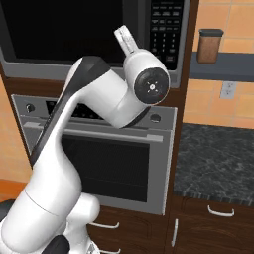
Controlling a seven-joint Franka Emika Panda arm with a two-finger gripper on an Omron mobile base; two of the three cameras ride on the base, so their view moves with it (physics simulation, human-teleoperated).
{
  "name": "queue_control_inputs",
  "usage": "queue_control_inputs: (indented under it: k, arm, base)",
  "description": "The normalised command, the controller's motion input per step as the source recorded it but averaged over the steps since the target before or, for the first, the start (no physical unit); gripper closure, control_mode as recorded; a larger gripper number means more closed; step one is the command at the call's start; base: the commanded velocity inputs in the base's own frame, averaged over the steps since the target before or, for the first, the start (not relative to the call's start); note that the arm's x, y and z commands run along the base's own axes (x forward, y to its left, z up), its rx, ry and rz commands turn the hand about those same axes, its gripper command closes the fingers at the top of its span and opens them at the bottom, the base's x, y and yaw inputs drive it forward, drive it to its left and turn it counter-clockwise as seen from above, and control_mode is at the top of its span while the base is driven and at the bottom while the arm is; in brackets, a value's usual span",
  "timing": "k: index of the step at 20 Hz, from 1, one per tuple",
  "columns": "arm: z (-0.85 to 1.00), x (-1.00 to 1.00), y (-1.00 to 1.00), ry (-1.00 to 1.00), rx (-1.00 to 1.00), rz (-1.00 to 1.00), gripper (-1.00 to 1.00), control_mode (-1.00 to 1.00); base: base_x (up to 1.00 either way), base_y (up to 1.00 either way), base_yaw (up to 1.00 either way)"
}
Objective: Open the microwave, place the bowl with waffle inside the microwave, then close the microwave door and turn it on.
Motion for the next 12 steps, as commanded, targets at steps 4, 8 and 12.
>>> queue_control_inputs:
  k: [4, 8, 12]
  arm:
    - [-0.14, 0.38, -0.10, 0.01, 0.27, -0.07, 1.00, -1.00]
    - [-0.13, 0.59, -0.06, 0.00, 0.21, -0.08, 1.00, -1.00]
    - [-0.17, 0.60, -0.29, 0.00, 0.17, -0.08, 1.00, -1.00]
  base:
    - [0.00, 0.00, 0.00]
    - [0.00, 0.00, 0.00]
    - [0.00, 0.00, 0.00]
